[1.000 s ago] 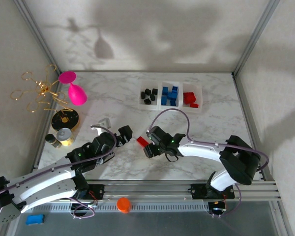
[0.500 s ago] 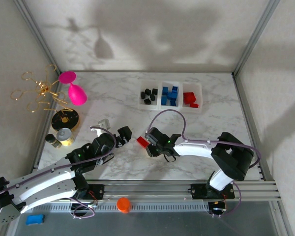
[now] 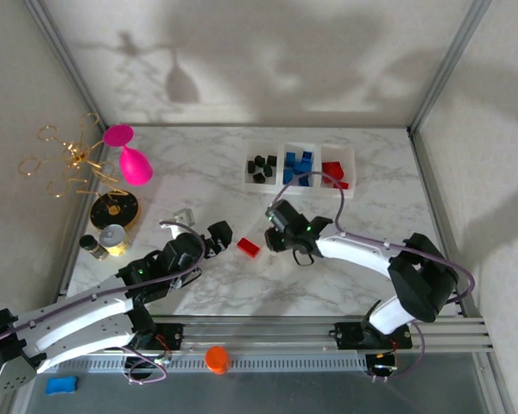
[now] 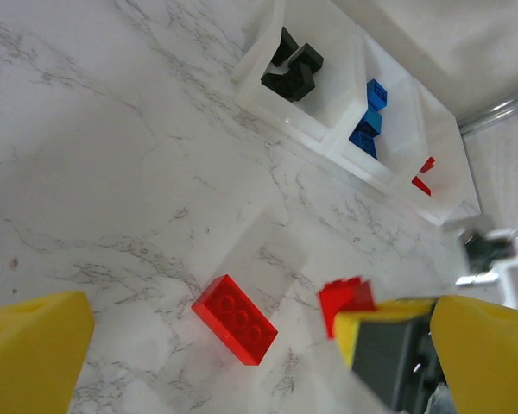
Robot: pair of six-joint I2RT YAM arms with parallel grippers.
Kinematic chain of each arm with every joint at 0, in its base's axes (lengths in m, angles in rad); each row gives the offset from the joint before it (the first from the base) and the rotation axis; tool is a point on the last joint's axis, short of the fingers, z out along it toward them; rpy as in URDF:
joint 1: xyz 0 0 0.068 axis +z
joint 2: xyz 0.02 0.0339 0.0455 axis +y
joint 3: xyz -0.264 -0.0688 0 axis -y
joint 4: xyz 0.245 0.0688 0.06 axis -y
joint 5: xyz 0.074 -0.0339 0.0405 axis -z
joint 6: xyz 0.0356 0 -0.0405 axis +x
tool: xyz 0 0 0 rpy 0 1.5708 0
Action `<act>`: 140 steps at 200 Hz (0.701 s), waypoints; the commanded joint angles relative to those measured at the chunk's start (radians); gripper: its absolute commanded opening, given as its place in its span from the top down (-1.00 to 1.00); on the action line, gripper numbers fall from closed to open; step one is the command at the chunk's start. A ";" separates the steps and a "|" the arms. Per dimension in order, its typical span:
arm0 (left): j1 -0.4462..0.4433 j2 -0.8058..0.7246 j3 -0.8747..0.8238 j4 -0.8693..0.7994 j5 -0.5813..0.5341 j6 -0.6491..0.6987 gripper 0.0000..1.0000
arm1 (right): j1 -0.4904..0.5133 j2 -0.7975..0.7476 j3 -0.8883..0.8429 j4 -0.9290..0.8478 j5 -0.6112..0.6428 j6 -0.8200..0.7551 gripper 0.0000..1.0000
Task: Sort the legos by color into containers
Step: Pick up the lego from the bottom-center of the table, then place the lego in the container.
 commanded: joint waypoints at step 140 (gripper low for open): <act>0.022 0.227 0.182 0.137 0.038 0.091 -0.99 | -0.551 0.386 0.548 0.028 0.141 -0.083 0.37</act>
